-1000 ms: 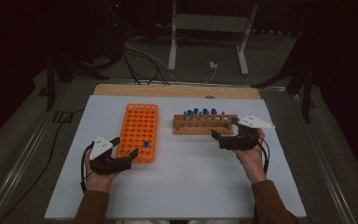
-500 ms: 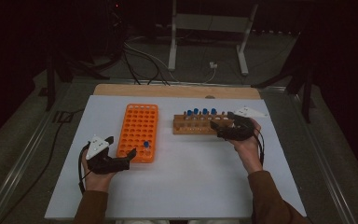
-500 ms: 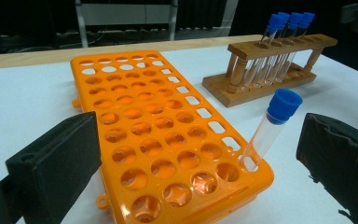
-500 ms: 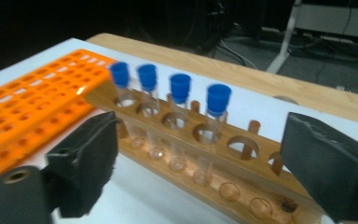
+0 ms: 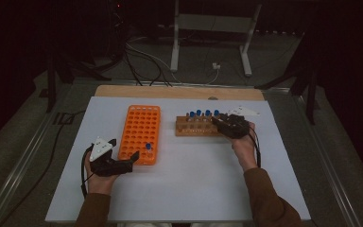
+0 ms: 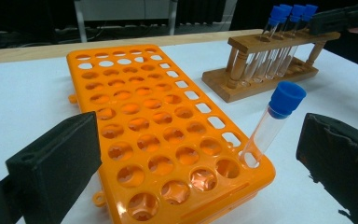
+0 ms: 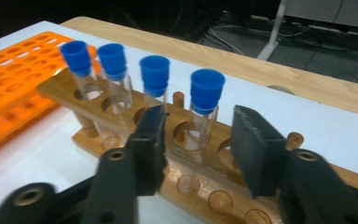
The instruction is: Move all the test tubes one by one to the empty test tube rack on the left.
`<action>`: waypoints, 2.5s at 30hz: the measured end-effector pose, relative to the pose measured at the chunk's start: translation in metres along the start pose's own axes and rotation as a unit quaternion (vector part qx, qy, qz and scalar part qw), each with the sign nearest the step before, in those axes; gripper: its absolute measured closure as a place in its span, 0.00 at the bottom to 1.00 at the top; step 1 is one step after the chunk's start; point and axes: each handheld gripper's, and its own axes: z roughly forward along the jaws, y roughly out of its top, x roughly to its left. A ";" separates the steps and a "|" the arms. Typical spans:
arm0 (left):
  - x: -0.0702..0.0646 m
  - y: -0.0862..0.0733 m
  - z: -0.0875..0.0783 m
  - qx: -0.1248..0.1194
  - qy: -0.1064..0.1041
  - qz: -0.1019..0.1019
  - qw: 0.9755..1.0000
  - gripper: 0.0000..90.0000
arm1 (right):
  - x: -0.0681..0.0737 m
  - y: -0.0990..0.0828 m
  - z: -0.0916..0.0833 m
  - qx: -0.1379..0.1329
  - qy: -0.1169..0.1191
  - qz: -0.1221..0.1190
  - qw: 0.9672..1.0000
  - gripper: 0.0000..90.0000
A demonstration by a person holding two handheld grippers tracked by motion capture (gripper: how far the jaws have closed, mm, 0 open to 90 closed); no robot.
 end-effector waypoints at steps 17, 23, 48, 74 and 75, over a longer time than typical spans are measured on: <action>-0.001 0.000 0.001 0.003 0.001 0.000 1.000 0.01 | 0.004 -0.003 0.013 -0.014 0.002 0.018 1.000 0.83; -0.001 0.000 0.001 0.003 0.001 0.001 1.000 0.01 | 0.005 -0.003 0.014 -0.017 -0.001 0.017 1.000 0.85; -0.001 0.000 0.001 0.002 -0.002 0.000 1.000 0.01 | 0.004 0.010 -0.006 -0.050 -0.007 0.019 0.999 0.85; -0.003 0.000 0.001 0.004 -0.008 0.000 1.000 0.01 | 0.020 0.043 -0.043 -0.090 0.023 -0.022 0.995 0.85; -0.003 0.000 0.001 0.004 -0.008 0.000 1.000 0.01 | 0.022 0.043 -0.043 -0.089 0.027 -0.022 0.995 0.85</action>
